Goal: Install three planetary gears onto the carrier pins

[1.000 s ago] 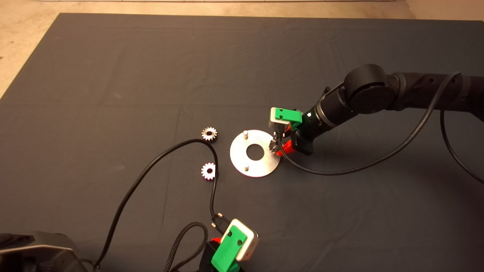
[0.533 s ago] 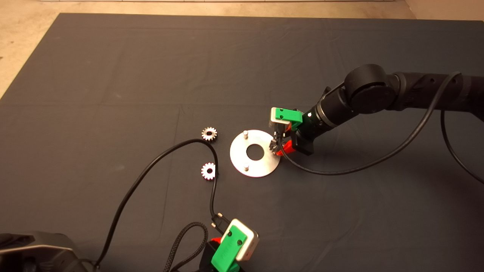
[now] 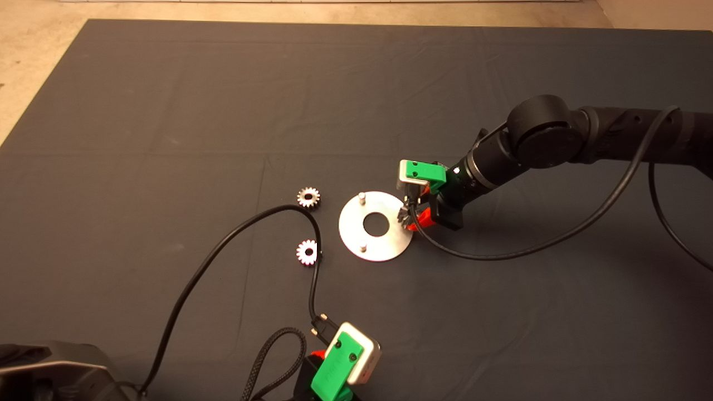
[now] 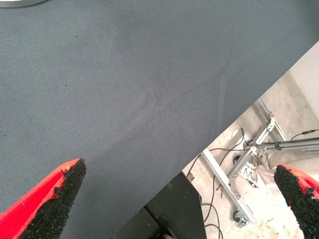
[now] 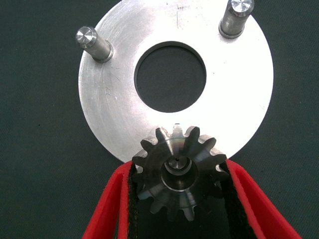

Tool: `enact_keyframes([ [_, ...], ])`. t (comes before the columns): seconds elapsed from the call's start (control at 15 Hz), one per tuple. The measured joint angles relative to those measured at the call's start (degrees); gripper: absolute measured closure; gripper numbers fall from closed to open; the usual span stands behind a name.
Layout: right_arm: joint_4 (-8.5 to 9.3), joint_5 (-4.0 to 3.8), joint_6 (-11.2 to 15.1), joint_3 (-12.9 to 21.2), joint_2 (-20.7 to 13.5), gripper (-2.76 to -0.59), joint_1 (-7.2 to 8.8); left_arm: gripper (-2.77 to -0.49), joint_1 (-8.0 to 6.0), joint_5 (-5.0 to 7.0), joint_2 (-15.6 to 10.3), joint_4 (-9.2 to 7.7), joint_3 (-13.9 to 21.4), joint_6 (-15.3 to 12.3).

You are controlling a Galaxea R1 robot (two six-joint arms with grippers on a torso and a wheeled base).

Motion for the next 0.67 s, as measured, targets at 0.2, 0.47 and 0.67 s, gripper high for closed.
enact_keyframes([
  [0.2, 0.02, -1.03, 0.0, 0.3, 0.0, -0.93, 0.07, -2.75, 0.01, 0.02, 0.0, 0.0, 0.0, 0.0],
  [0.47, 0.02, -1.16, 0.0, 0.3, 0.0, -0.93, 0.07, -2.75, 0.02, 0.02, 0.0, 0.0, 0.0, 0.0],
  [0.67, 0.02, -1.39, 0.0, 0.3, 0.0, -0.93, 0.07, -2.75, 0.02, 0.02, 0.0, 0.0, 0.0, 0.0],
])
